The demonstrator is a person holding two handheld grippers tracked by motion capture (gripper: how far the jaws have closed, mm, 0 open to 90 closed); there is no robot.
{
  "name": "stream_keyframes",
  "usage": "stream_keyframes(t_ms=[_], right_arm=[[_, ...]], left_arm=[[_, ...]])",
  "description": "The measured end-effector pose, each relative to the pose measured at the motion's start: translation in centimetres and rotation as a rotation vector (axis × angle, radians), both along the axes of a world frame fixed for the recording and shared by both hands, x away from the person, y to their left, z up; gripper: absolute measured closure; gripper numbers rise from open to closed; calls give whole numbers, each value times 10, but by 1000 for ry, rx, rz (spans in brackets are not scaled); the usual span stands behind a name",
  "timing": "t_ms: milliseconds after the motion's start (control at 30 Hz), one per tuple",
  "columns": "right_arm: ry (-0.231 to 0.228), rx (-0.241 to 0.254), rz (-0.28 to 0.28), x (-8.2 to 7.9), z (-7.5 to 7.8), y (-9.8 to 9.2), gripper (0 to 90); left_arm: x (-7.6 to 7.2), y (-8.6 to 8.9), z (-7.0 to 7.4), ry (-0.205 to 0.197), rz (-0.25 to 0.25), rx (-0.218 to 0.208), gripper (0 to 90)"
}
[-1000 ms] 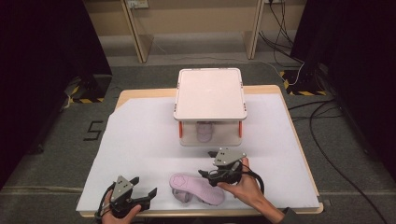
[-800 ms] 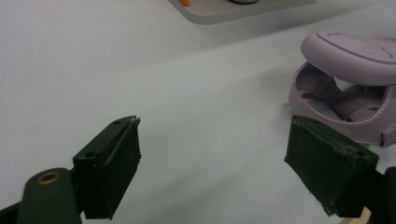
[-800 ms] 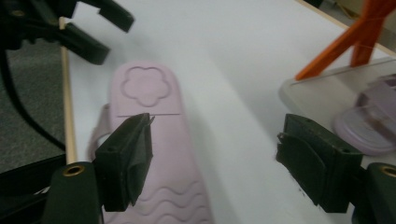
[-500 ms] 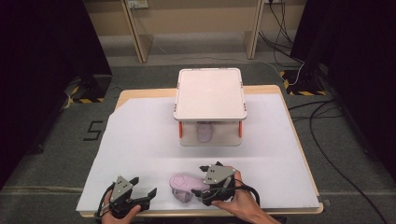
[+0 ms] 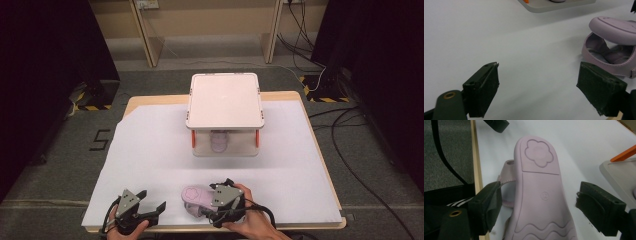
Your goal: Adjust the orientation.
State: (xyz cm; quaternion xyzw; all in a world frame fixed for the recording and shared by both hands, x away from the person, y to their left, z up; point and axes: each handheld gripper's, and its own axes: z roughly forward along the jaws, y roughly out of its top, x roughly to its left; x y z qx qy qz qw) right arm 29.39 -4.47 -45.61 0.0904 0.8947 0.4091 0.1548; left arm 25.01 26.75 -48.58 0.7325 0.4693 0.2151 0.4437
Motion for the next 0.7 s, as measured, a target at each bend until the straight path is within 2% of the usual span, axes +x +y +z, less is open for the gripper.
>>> stream_keyframes(t_ms=[33, 67, 100, 167, 200, 300, 400, 467, 533, 633, 700], right_arm=[[-19, -15, -5, 0, -1, 1, 216], [-19, -15, -5, 0, -1, 1, 216], [-41, -38, -9, 0, -3, 2, 255], [-46, -49, -11, 0, -4, 1, 280], [-62, -64, -3, 0, -4, 1, 304], [-67, -55, 7, 1, -3, -1, 388], [-84, -32, -16, 7, 2, -7, 501], [-79, -28, -24, 9, 3, -8, 528], [-41, -5, -35, 18, 5, -12, 575], [-35, -1, -41, 24, 6, -13, 605], [-46, -12, -47, 28, 8, -12, 658]], left_arm=[[-1, 0, 1, -4, 1, -1, 168], [-1, 0, 1, -4, 1, -1, 168], [-1, -1, 2, -6, -1, 1, 168], [-1, -1, 2, -6, -2, 1, 168], [0, -1, 2, -6, -2, 1, 168], [0, -1, 1, -6, -2, 1, 169], [0, -1, 1, -6, -2, 2, 169], [0, 0, 1, -4, -2, 5, 169], [0, -1, 1, -3, -3, 5, 170], [0, -1, 1, -2, -3, 5, 170], [0, -1, 0, 0, -3, 7, 170]])
